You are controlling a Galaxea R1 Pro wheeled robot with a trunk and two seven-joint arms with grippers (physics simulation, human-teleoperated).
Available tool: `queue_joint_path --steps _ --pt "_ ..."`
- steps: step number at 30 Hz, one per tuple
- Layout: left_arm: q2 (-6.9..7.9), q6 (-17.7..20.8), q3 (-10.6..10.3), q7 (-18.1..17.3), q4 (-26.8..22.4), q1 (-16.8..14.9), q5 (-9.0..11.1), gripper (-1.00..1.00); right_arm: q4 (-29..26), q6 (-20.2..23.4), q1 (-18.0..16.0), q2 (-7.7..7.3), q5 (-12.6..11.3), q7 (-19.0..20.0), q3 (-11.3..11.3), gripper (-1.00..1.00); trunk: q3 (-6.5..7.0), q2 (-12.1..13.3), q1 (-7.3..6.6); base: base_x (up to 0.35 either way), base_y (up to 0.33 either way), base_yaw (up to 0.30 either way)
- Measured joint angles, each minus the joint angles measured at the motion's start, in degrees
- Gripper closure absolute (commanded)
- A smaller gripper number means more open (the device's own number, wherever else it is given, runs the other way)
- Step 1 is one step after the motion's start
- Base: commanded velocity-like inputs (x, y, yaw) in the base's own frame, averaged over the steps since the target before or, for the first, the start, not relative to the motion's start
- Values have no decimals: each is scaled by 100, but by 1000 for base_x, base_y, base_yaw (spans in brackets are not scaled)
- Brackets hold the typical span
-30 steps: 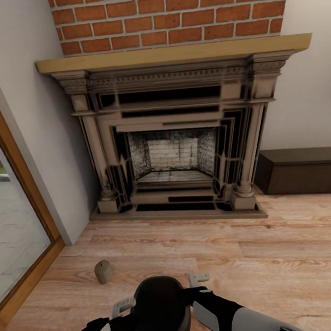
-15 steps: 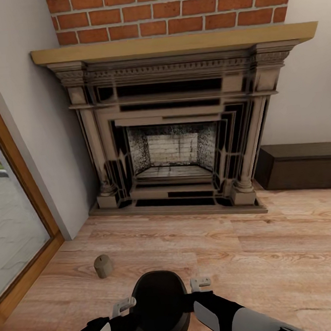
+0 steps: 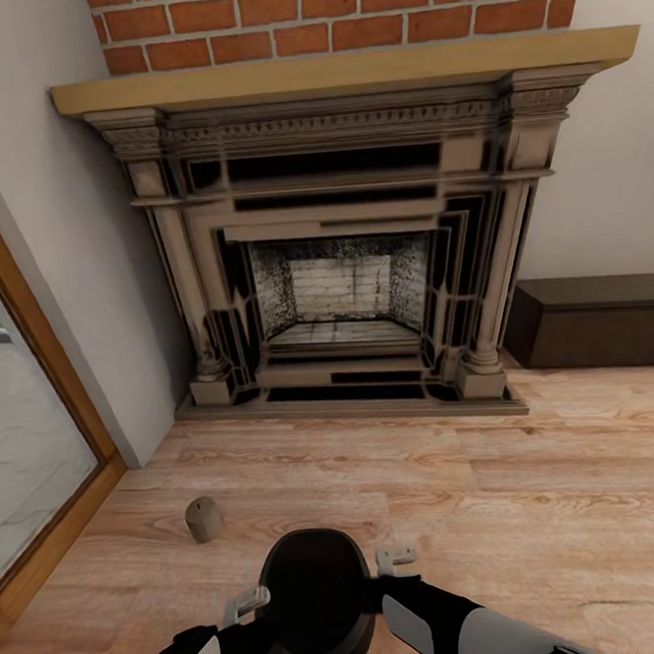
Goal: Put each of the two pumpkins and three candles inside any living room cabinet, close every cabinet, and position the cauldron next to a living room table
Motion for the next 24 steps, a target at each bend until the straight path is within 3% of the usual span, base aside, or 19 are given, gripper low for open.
queue_joint_path --steps 10,24 --pt "4 3 0 3 -11 0 15 -100 -85 -239 2 0 10 7 0 -100 -23 -2 2 0 0 0" --pt "-10 18 -3 -30 -102 0 28 -100 -134 -259 3 0 10 53 1 -100 -23 -2 2 0 0 0"
